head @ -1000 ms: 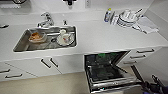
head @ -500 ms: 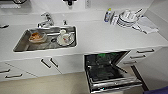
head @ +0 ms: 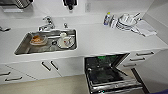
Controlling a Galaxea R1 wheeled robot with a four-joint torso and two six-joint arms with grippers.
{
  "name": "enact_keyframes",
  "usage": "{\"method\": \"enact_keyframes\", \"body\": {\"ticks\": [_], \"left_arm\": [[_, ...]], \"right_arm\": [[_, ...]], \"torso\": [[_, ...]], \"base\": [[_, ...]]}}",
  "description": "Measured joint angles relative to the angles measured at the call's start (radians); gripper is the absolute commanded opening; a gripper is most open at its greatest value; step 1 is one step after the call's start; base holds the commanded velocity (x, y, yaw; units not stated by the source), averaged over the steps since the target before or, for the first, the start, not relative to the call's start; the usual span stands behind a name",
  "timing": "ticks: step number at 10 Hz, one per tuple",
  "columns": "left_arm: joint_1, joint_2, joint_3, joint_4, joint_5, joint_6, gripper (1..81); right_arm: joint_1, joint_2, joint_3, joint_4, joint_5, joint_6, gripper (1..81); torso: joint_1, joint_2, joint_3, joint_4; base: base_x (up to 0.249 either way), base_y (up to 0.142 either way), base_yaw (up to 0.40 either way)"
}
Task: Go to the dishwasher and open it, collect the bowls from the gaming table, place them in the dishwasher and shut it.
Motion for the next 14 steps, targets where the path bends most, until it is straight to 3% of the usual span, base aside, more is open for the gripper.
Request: {"method": "enact_keyframes", "body": {"ticks": [3,7,14], "left_arm": [[0.001,-0.003,0.0,0.0,0.0,0.0,81.1],[0.007,-0.008,0.0,-0.001,0.002,0.0,81.1],[0.021,-0.019,-0.002,-0.019,0.004,-0.008,81.1]], "right_arm": [[-0.061,0.114,-0.085,-0.003,0.021,0.0,81.1],[-0.069,0.229,-0.213,-0.002,0.026,0.011,81.1],[-0.068,0.371,-0.407,-0.001,0.024,0.158,81.1]], "torso": [[0.067,-0.108,0.001,0.0],[0.156,-0.252,0.001,0.0],[0.314,-0.504,0.003,0.0]], "base": [[0.0,0.0,0.0],[0.0,0.0,0.0],[0.0,0.0,0.0]]}}
